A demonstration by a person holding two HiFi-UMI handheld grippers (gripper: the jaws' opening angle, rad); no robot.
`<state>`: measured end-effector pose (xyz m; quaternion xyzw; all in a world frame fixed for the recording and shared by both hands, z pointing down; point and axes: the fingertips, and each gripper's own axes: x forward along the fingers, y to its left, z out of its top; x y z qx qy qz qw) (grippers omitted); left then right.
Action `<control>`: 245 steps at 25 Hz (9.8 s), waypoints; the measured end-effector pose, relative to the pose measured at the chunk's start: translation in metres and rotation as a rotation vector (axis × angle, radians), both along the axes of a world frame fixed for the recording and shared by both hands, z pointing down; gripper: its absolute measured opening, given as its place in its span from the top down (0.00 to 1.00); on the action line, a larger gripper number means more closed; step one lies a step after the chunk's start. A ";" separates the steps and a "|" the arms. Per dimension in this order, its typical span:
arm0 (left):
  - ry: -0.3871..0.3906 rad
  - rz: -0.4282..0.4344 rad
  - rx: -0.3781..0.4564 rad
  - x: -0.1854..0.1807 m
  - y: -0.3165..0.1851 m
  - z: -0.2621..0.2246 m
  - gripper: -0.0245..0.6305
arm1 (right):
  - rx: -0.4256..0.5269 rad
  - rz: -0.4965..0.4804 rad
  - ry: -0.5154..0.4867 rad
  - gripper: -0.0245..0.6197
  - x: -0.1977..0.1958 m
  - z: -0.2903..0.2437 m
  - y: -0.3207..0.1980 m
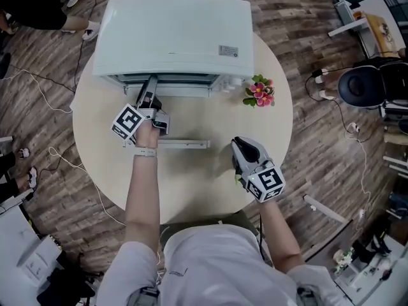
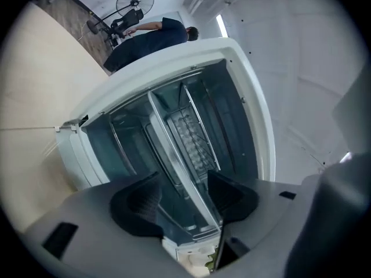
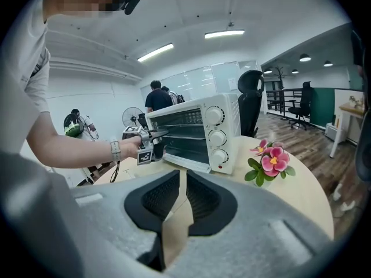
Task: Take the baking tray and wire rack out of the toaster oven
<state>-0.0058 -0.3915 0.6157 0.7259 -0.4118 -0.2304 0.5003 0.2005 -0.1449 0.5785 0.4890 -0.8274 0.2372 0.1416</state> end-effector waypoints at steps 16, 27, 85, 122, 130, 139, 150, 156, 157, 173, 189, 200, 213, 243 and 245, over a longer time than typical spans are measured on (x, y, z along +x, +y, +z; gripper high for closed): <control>0.157 -0.072 -0.052 0.006 -0.029 0.008 0.81 | -0.014 0.090 -0.011 0.91 0.018 -0.002 0.017; 0.215 -0.054 -0.092 0.000 -0.001 0.011 0.81 | 0.003 0.116 -0.004 0.91 0.008 -0.014 0.037; 0.362 -0.126 -0.231 -0.204 0.315 0.030 0.87 | 0.031 -0.129 -0.094 0.91 -0.174 -0.031 0.182; 0.225 -0.066 -0.456 -0.280 0.339 0.114 0.86 | -0.061 -0.155 -0.098 0.91 -0.211 -0.005 0.198; 0.176 -0.084 -0.484 -0.278 0.338 0.119 0.58 | -0.058 -0.141 -0.118 0.91 -0.207 -0.006 0.200; -0.062 0.006 -0.537 -0.279 0.354 0.121 0.48 | -0.044 -0.135 -0.148 0.91 -0.208 -0.008 0.202; -0.208 0.037 -0.601 -0.281 0.381 0.124 0.46 | -0.031 -0.134 -0.163 0.91 -0.197 -0.013 0.197; -0.337 0.098 -0.627 -0.279 0.391 0.129 0.46 | -0.030 -0.142 -0.165 0.91 -0.195 -0.013 0.194; -0.361 0.113 -0.632 -0.279 0.394 0.131 0.46 | -0.031 -0.143 -0.165 0.91 -0.195 -0.012 0.194; -0.358 0.081 -0.522 -0.277 0.399 0.076 0.46 | -0.037 -0.170 -0.192 0.91 -0.196 -0.018 0.179; -0.284 0.161 -0.277 -0.155 0.314 0.017 0.46 | 0.003 -0.134 -0.193 0.91 -0.130 -0.033 0.137; -0.229 0.201 -0.173 -0.067 0.238 -0.005 0.46 | 0.003 -0.049 -0.205 0.91 -0.073 -0.030 0.112; -0.134 0.169 -0.035 0.001 0.141 -0.026 0.53 | -0.038 0.014 -0.202 0.91 -0.037 -0.013 0.088; -0.009 0.016 0.157 0.042 -0.034 -0.040 0.66 | -0.140 0.147 -0.149 0.91 0.025 0.028 0.059; -0.004 0.023 0.157 0.046 -0.039 -0.041 0.67 | -0.147 0.157 -0.147 0.91 0.027 0.030 0.061</control>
